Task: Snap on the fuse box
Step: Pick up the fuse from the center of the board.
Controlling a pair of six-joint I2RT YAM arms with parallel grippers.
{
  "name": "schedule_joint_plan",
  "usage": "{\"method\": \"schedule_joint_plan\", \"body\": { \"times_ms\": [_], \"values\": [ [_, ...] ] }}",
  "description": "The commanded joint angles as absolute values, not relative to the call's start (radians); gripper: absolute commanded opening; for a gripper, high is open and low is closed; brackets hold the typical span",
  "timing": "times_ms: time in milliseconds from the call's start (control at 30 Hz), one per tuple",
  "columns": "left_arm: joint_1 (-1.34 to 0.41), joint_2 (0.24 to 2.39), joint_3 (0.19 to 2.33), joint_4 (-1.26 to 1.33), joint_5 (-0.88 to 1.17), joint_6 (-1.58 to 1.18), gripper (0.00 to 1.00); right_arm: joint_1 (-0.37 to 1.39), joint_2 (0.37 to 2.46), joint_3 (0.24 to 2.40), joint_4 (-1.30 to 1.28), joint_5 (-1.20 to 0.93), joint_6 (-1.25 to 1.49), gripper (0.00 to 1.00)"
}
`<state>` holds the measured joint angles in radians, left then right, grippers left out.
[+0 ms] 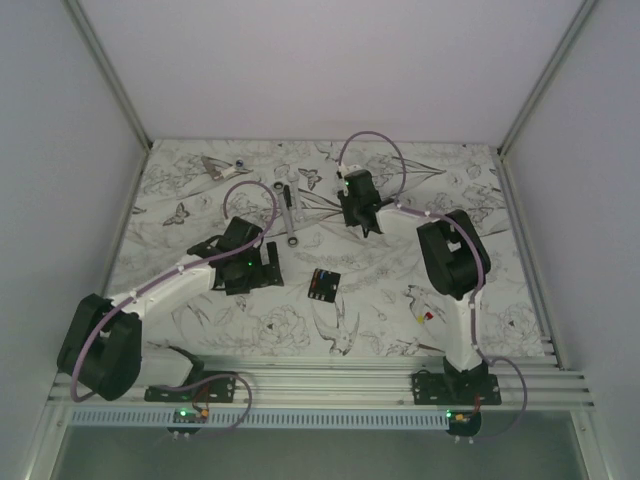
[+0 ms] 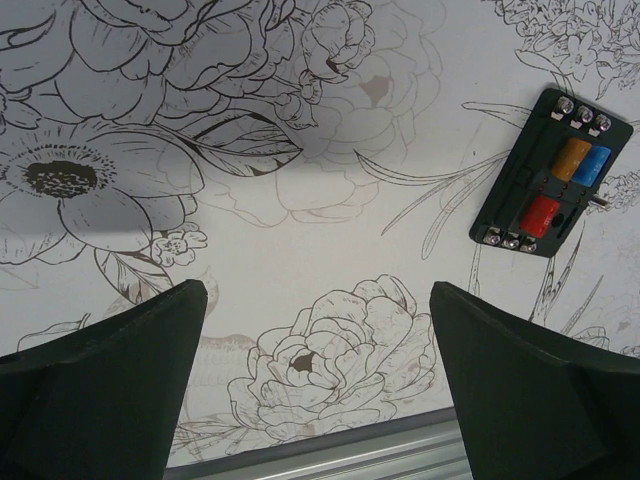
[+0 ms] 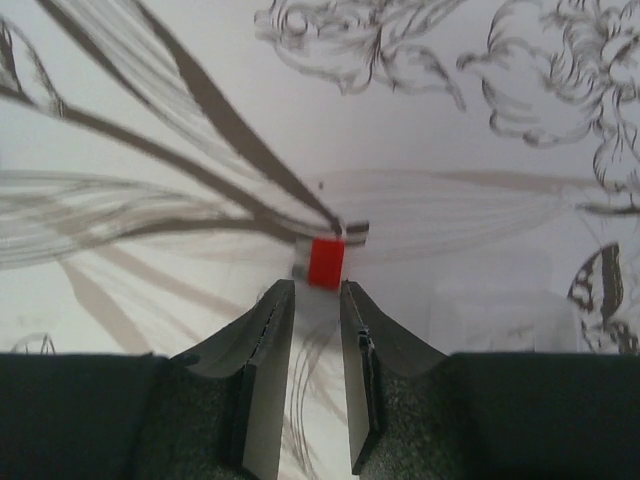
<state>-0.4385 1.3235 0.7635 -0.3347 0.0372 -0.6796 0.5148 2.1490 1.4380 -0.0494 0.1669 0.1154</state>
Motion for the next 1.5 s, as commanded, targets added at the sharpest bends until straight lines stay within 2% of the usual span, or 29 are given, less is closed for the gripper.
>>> {"method": "schedule_joint_plan", "body": {
  "times_ms": [0,433,667,733,833,1233,1467],
  "values": [
    [-0.433,1.334,0.767,-0.328,0.069,-0.668,1.0,0.543,2.072,1.337,-0.132,0.129,0.077,0.31],
    [-0.44,1.393,0.823,-0.306,0.154,-0.683,1.0,0.61,1.745,0.967,-0.176,0.09,0.1,0.32],
    [-0.463,1.414,0.854,-0.306,0.162,-0.683,1.0,0.61,1.637,0.871,-0.143,0.147,0.112,0.43],
    [-0.463,1.418,0.857,-0.306,0.159,-0.683,1.0,0.607,1.647,0.901,-0.1,0.15,0.104,0.49],
    [-0.462,1.414,0.855,-0.307,0.154,-0.689,1.0,0.583,1.715,1.001,-0.049,0.161,0.12,0.5],
    [-0.461,1.392,0.822,-0.306,0.15,-0.695,1.0,0.508,2.149,1.487,0.004,0.243,0.148,0.36],
    [-0.459,1.387,0.81,-0.307,0.144,-0.69,1.0,0.503,2.26,1.612,-0.046,0.258,0.142,0.33]
  ]
}}
